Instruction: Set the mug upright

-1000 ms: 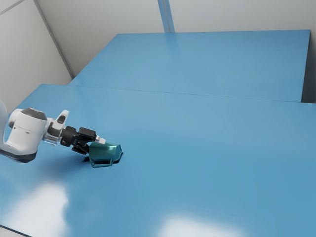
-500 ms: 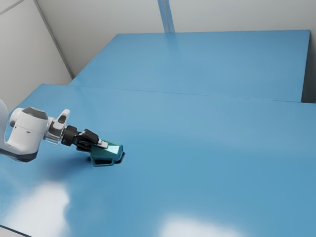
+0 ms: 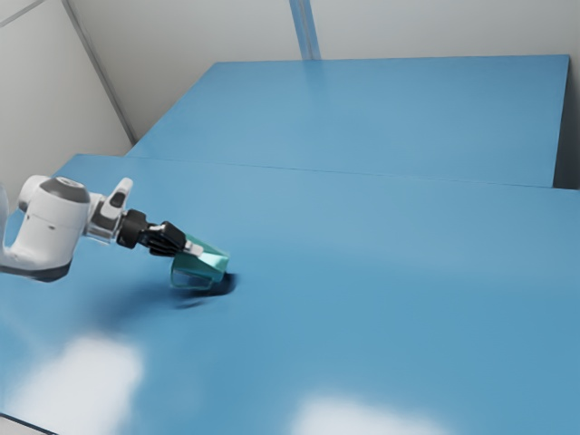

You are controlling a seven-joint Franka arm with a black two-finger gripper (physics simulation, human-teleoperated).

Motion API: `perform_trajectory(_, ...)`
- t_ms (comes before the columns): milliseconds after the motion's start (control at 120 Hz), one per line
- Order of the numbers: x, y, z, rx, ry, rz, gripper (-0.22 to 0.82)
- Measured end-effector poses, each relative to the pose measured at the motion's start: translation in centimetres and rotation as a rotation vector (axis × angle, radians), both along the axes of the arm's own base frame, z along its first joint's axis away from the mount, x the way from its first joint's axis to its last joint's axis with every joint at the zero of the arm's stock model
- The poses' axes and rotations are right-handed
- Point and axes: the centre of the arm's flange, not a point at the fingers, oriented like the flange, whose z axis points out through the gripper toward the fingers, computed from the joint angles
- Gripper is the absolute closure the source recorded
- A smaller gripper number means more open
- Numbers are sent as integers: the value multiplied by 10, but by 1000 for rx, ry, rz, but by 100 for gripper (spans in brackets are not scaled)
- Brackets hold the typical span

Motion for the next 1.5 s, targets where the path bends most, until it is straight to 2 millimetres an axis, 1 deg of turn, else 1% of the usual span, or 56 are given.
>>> perform_trajectory(117,7,-25,19,38,-28,-66,75)
perform_trajectory(233,16,-48,31,89,-40,-131,75)
perform_trajectory(308,21,-63,51,150,-62,-188,75)
perform_trajectory(383,21,-75,64,217,-65,-248,75)
perform_trajectory(433,20,-76,73,265,-61,-271,75)
perform_trajectory(542,13,-58,86,378,-31,-284,76)
perform_trajectory(600,11,-56,89,437,-8,-301,77)
perform_trajectory(717,10,-71,101,554,17,-352,77)
perform_trajectory(858,7,-82,111,663,40,-357,78)
perform_trajectory(1017,2,-96,116,733,68,-335,78)
perform_trajectory(1167,-4,-106,105,782,92,-297,78)
perform_trajectory(1500,-3,-119,84,822,93,-169,78)
